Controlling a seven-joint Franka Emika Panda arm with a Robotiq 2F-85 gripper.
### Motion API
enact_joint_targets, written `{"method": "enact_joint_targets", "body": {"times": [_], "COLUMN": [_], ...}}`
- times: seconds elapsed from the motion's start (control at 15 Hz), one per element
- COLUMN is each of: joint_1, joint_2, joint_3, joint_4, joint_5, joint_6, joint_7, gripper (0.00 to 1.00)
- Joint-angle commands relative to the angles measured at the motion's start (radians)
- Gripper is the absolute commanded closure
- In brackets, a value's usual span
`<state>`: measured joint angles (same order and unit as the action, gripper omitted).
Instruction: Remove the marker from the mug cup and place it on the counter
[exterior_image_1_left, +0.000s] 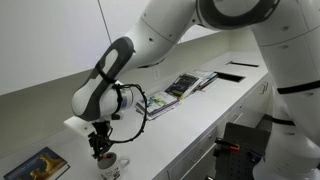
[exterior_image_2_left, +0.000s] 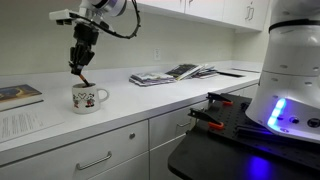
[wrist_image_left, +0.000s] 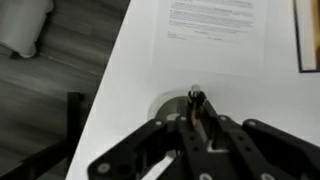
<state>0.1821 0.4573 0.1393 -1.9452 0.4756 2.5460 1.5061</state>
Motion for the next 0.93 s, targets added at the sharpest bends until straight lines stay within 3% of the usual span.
{"method": "enact_joint_targets", "body": {"times": [0.0,0.13,0.4,0.67,0.87], "joint_1": [-0.008,0.01,0.027,-0.003,0.014], "joint_2": [-0.149,-0.232,-0.341,-0.32,-0.255], "joint_3": [0.014,-0.015,-0.112,-0.152,-0.186], "joint_4": [-0.133,-0.207,-0.348,-0.392,-0.391], "joint_5": [0.06,0.016,-0.346,-0.666,-0.922], "joint_6": [-0.004,0.004,0.03,0.037,0.038], "joint_7": [-0.063,-0.024,0.115,0.089,0.134], "gripper": [0.95,0.95,0.95,0.95,0.95]}}
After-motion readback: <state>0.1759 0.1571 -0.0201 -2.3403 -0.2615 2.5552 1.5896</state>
